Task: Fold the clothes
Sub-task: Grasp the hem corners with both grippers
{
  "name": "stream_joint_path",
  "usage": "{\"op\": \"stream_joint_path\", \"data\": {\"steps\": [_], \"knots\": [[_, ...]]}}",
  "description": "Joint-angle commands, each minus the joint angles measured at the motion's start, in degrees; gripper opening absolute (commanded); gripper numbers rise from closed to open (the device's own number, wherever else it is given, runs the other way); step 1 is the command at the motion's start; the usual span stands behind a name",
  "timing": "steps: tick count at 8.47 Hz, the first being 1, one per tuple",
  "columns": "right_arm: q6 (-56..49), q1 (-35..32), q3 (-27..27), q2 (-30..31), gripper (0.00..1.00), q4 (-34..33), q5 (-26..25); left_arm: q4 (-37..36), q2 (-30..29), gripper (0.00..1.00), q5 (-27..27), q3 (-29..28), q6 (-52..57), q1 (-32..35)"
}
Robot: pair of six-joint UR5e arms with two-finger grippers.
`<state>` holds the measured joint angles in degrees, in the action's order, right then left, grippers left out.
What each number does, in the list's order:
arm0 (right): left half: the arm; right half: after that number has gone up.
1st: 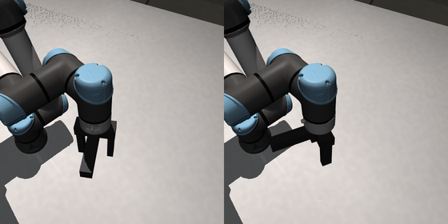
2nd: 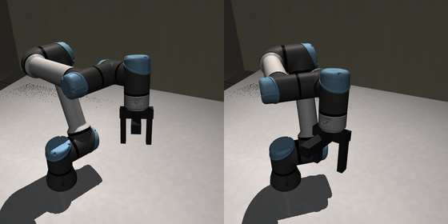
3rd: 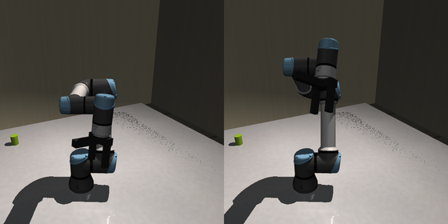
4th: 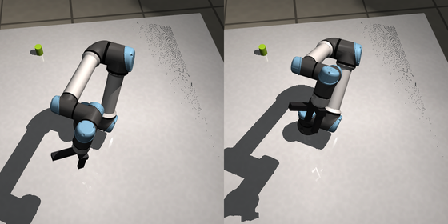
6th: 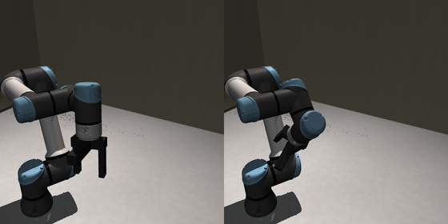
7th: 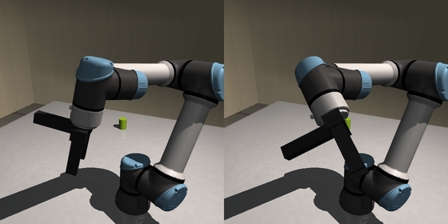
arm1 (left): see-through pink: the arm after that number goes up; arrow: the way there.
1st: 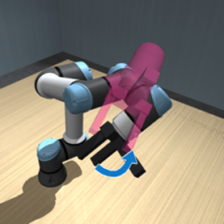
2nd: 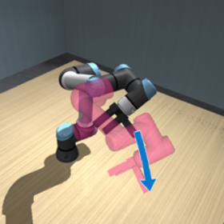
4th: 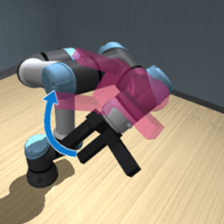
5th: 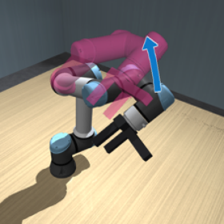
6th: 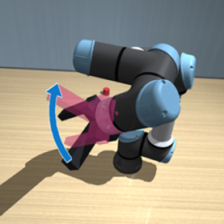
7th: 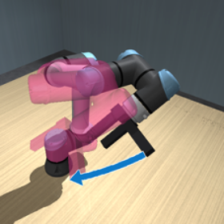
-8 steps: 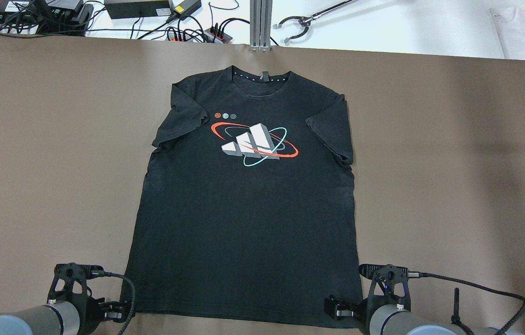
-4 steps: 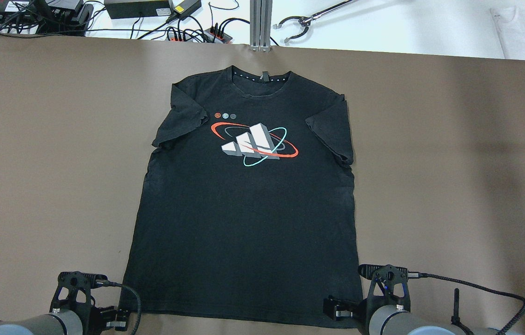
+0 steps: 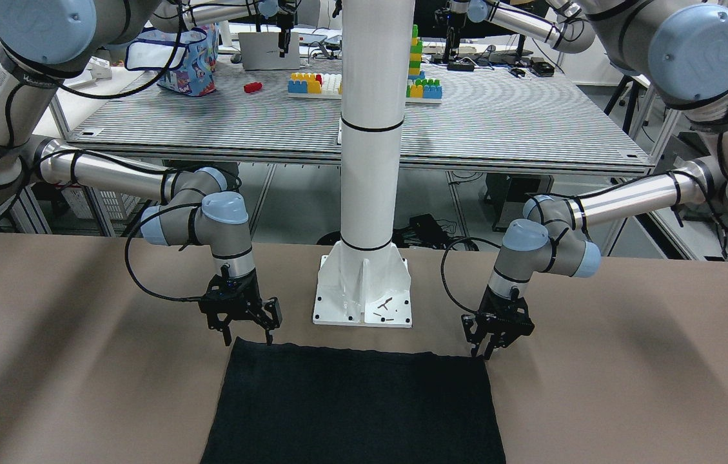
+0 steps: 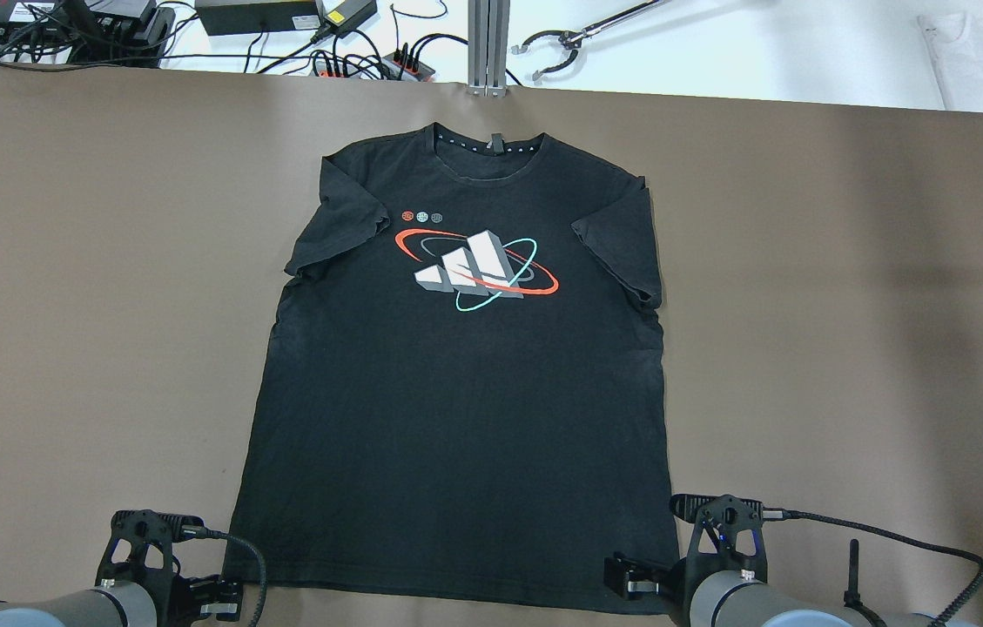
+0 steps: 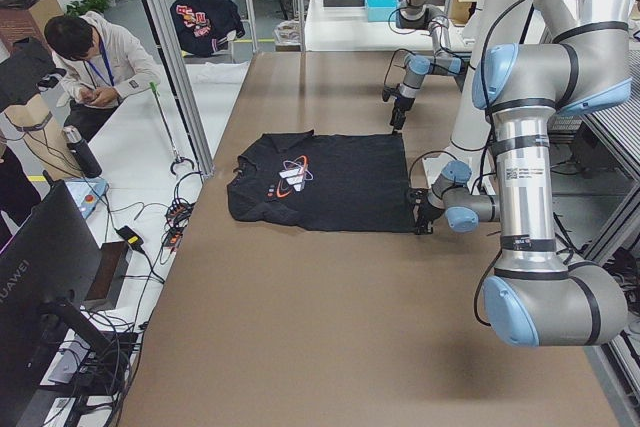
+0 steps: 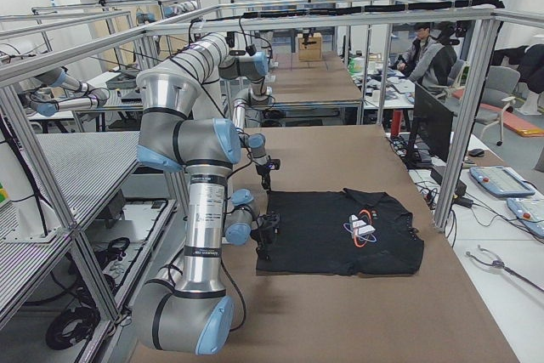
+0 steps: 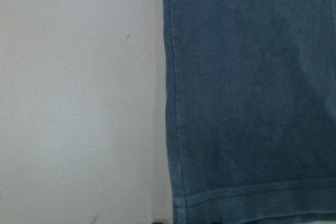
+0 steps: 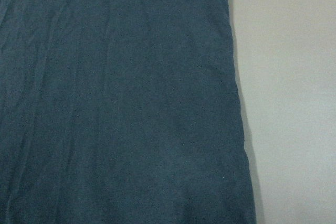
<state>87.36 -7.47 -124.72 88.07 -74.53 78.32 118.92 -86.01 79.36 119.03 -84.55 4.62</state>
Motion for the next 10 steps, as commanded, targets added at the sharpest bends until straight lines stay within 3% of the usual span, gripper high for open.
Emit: {"op": "stream_joint_path", "data": {"steps": [1,2,3,7,10], "knots": [[0.0,0.09,0.0,-0.17,0.95,0.0,-0.01,0.0,-0.03,0.23,0.0,-0.02,0.0,-0.05],[0.0,0.0,0.0,-0.17,0.95,0.0,-0.01,0.0,0.05,0.05,-0.08,-0.02,0.0,0.04],[0.0,0.0,0.0,-0.09,0.95,0.0,-0.09,0.0,0.05,0.0,-0.26,0.06,0.0,0.04],[0.44,0.96,0.61,1.58,0.93,0.0,-0.27,-0.88,-0.12,0.0,-0.35,0.15,0.09,-0.14],[4.21,5.26,0.61,3.96,0.8,0.0,-3.61,-0.97,-0.21,0.0,-0.35,0.33,0.09,-0.14]]}}
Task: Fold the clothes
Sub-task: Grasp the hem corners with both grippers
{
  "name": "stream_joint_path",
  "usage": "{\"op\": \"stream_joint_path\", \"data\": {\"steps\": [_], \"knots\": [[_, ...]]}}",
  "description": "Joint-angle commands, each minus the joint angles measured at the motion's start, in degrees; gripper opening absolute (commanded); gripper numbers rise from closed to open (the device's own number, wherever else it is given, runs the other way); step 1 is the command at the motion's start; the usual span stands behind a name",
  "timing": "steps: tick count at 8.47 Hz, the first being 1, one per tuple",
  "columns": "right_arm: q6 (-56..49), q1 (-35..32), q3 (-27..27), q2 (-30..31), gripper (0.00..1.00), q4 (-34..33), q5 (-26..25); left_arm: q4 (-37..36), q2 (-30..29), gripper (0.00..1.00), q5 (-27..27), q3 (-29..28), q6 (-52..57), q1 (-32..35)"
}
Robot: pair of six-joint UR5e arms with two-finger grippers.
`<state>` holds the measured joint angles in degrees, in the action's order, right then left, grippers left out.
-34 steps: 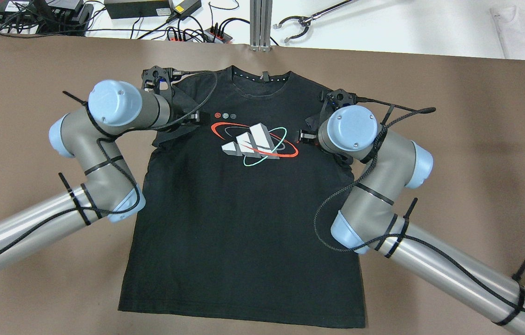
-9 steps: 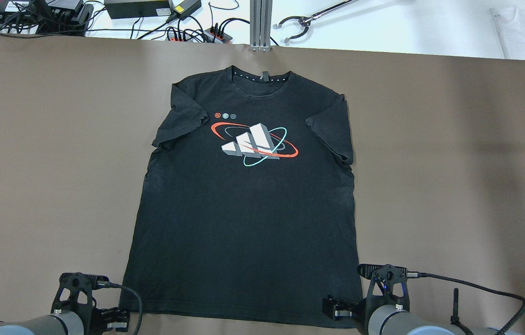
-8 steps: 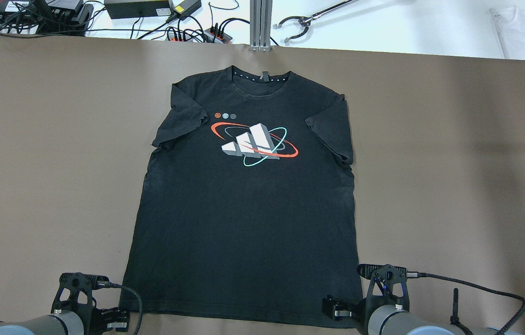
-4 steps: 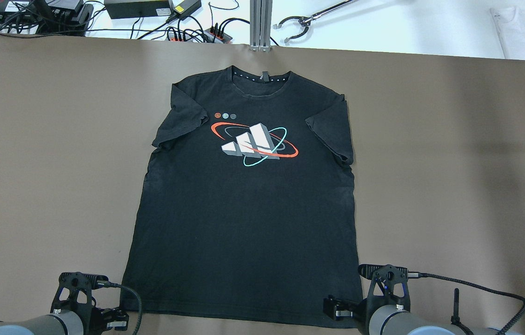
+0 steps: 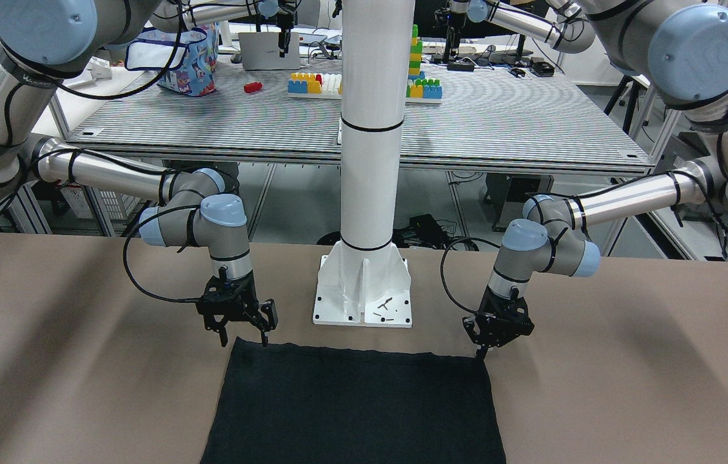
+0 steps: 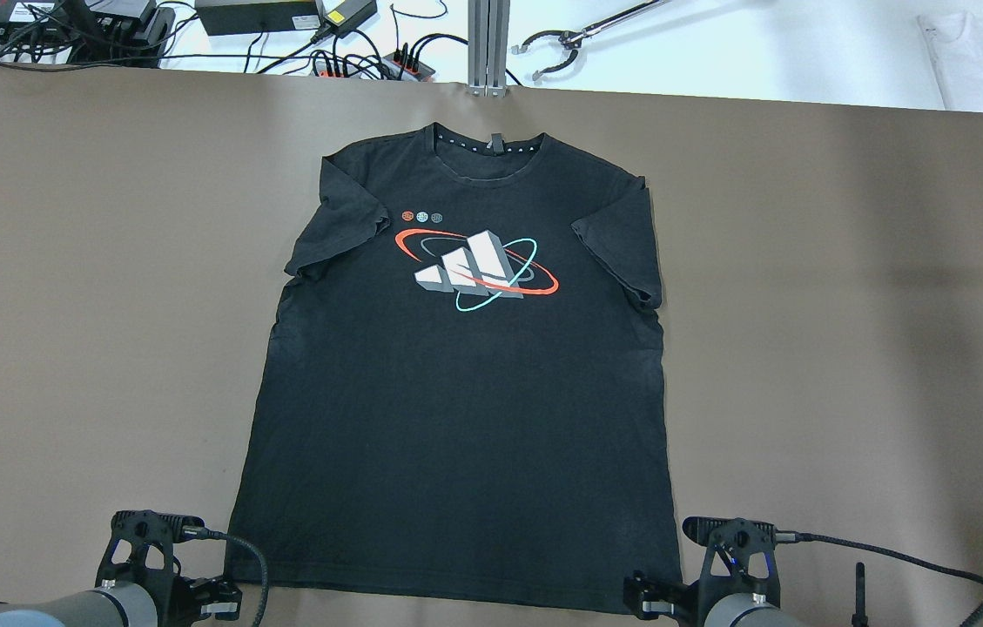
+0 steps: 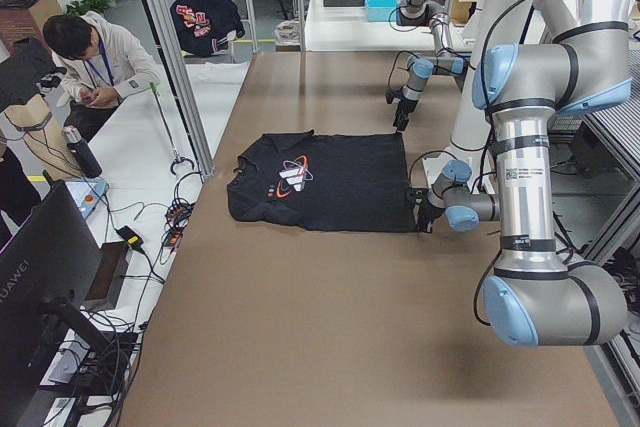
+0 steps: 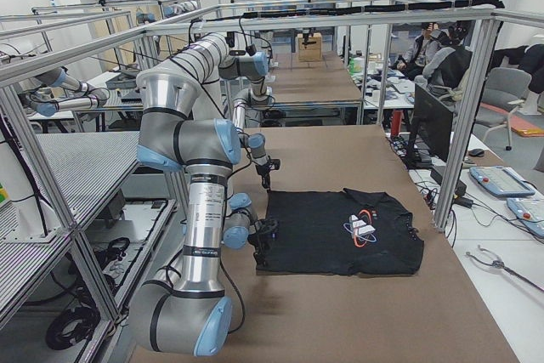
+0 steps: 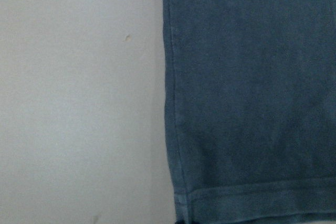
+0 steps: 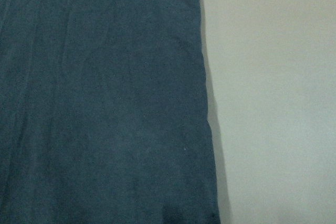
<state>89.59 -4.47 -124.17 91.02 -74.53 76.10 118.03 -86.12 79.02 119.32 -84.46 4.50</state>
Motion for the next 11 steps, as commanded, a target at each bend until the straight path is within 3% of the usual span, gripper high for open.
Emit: {"op": "stream_joint_path", "data": {"steps": [1,4,8,10,11], "knots": [[2.52,2.97,0.07,1.17,0.78,-0.08,-1.39,-0.08,-0.1,0.0,0.0,0.03,0.0,-0.02],[4.19,3.68,0.77,1.96,0.59,0.0,-1.39,-0.08,-0.45,0.0,0.0,-0.23,0.0,-0.02],[4.1,3.77,1.65,1.26,0.54,0.0,-1.39,-0.08,-0.45,0.0,0.0,-0.14,0.0,-0.02],[4.1,3.68,1.56,1.26,0.37,0.0,-1.39,-0.08,-0.45,0.0,0.0,-0.23,0.0,-0.02],[4.1,3.68,1.56,1.26,0.21,0.0,-1.39,-0.08,-0.45,0.0,0.0,-0.14,0.0,-0.02]]}}
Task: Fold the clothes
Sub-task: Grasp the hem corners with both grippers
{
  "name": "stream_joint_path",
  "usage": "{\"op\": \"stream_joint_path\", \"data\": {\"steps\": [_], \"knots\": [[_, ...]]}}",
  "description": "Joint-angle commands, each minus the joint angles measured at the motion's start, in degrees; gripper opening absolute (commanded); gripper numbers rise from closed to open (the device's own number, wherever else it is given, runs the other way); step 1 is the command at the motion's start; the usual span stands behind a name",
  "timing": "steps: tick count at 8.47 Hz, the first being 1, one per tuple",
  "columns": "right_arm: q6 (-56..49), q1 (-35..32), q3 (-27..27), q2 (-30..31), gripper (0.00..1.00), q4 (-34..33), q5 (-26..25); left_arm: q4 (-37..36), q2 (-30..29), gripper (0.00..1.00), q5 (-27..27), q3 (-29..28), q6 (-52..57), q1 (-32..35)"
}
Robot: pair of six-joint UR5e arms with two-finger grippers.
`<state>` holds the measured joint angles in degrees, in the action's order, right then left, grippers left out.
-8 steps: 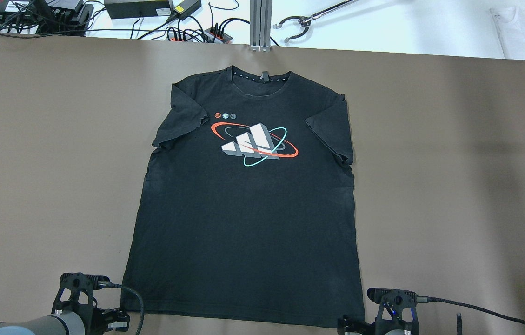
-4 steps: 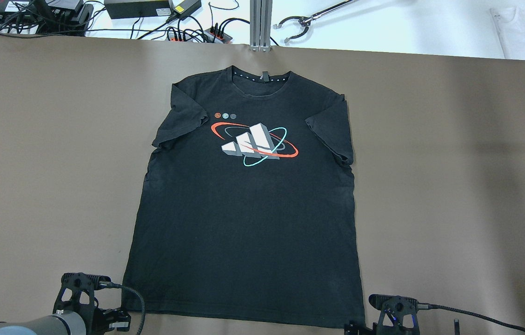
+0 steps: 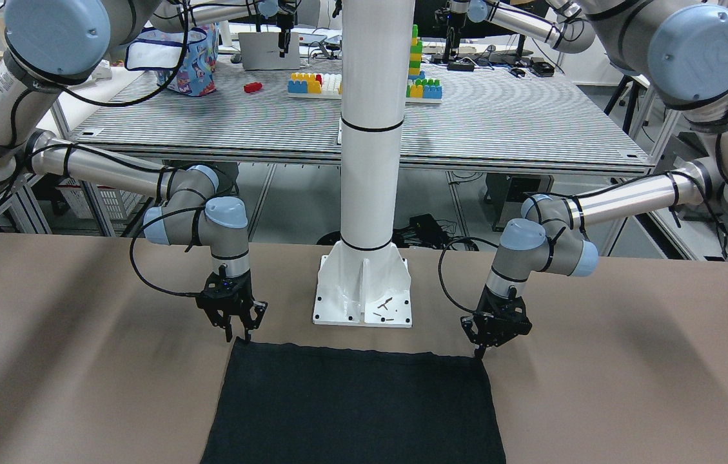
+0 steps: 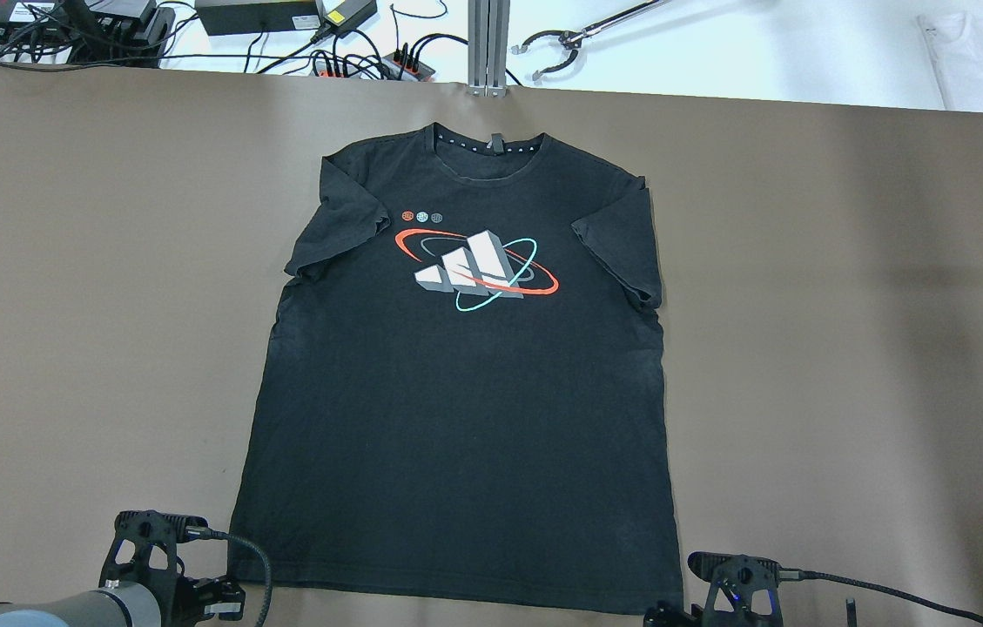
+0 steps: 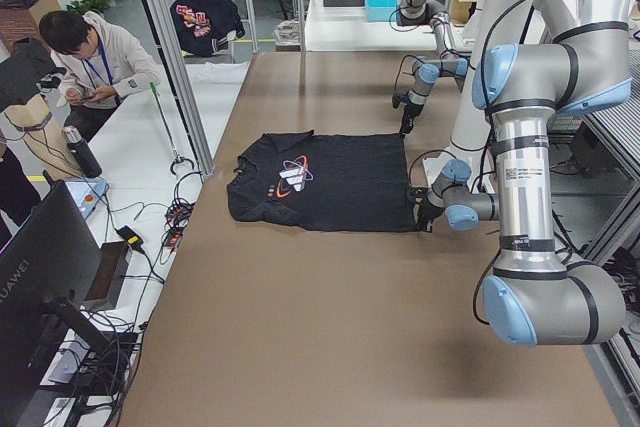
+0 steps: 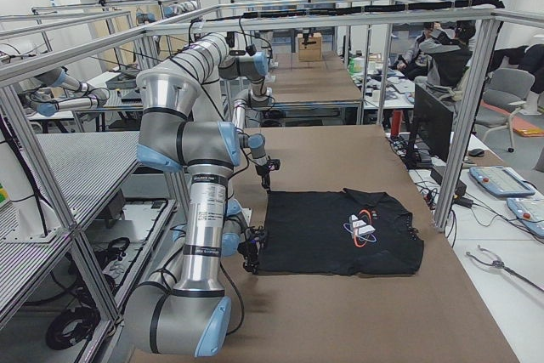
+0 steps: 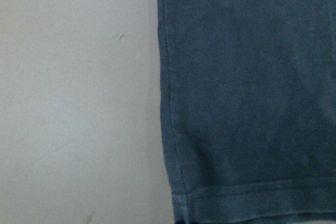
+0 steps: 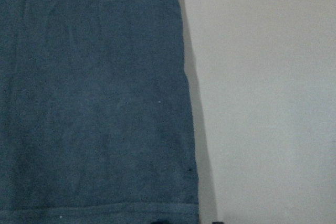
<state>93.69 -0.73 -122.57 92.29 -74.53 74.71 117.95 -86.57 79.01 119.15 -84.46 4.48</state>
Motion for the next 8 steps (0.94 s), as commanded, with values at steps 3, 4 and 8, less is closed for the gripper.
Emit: {"op": "stream_joint_path", "data": {"steps": [3,4,8], "knots": [[0.0,-0.06,-0.04,-0.01,0.0,0.0,-0.61,0.0,-0.09,0.0,0.0,0.11,0.0,0.09],[0.0,-0.15,-0.12,-0.01,0.0,0.0,-0.61,0.0,-0.09,0.0,0.0,0.37,0.0,0.18],[-3.41,-2.68,-3.98,-0.45,0.0,-0.26,0.0,-10.82,-1.22,0.0,6.55,10.35,3.41,4.81]]}}
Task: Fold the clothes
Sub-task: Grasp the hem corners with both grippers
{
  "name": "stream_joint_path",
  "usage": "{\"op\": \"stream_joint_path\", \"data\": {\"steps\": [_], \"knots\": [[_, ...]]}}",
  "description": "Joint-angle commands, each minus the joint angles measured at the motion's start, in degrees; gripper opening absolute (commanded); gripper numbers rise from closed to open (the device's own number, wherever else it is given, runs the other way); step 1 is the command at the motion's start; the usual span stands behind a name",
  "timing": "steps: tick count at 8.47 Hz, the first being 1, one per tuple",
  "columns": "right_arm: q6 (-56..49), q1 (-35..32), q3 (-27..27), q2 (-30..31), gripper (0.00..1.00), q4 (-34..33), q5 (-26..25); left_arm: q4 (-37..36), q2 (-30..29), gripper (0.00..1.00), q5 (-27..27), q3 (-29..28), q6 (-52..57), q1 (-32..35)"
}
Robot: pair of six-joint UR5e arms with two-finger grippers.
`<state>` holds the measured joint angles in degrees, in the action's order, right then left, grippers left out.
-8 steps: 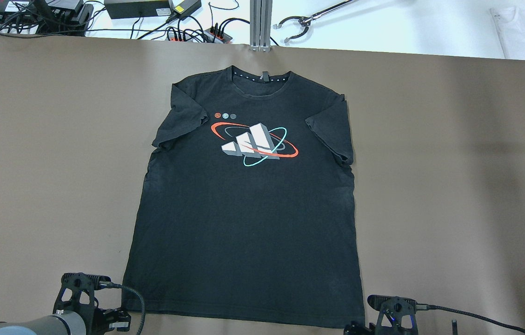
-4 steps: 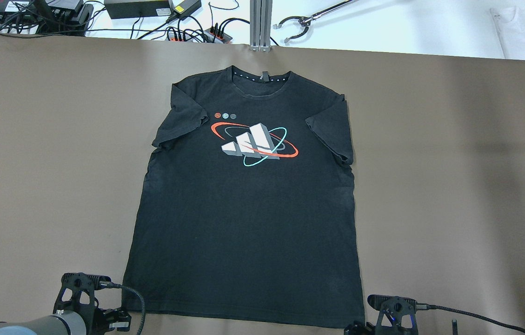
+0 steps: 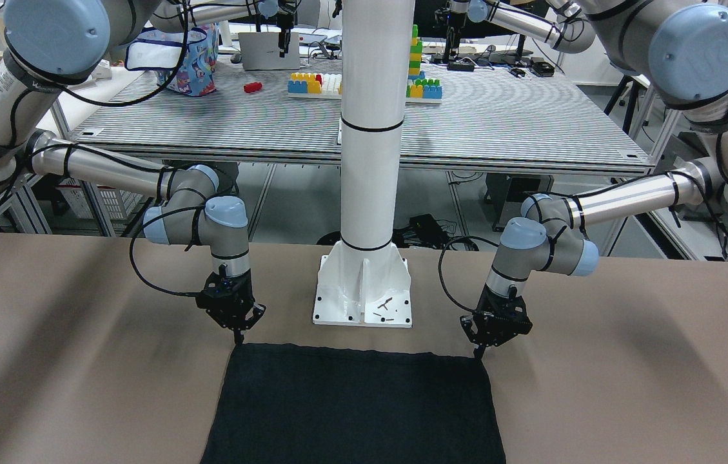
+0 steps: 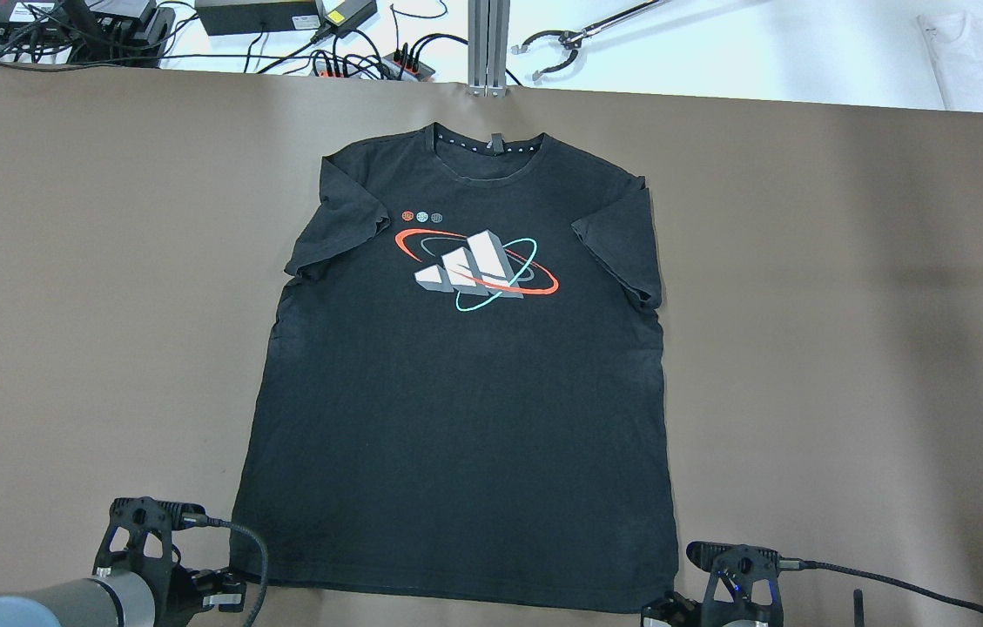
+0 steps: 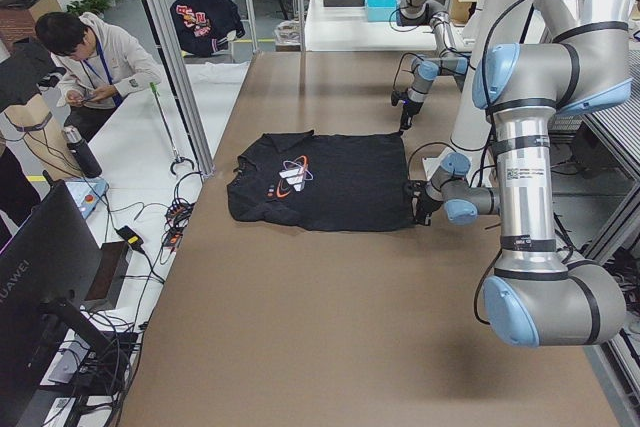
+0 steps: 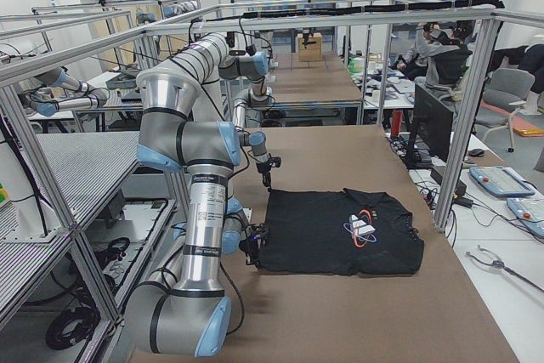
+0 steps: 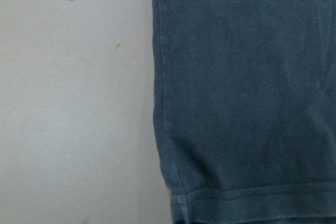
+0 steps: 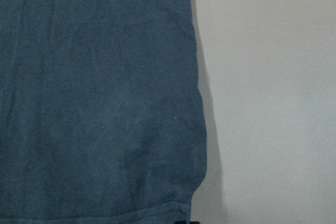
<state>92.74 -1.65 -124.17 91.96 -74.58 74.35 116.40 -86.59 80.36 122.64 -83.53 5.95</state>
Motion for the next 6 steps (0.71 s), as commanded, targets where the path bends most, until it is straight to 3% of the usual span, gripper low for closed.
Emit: {"op": "stream_joint_path", "data": {"steps": [1,2,4,6], "knots": [[-4.57,-3.43,-5.26,-0.2,0.0,-3.0,1.14,-14.31,-4.7,0.0,6.9,8.04,3.62,5.54],[-7.37,-5.89,-8.07,-1.51,0.0,-7.64,3.5,-15.93,-6.73,0.0,8.39,8.05,5.64,7.04],[-13.26,-14.22,-8.63,-9.22,0.0,-13.99,10.86,-21.44,-11.73,0.0,17.85,8.23,10.64,16.14],[-16.79,-21.87,-9.15,-11.89,0.0,-15.6,18.6,-35.11,-23.83,0.0,29.1,8.23,17.14,26.17]]}}
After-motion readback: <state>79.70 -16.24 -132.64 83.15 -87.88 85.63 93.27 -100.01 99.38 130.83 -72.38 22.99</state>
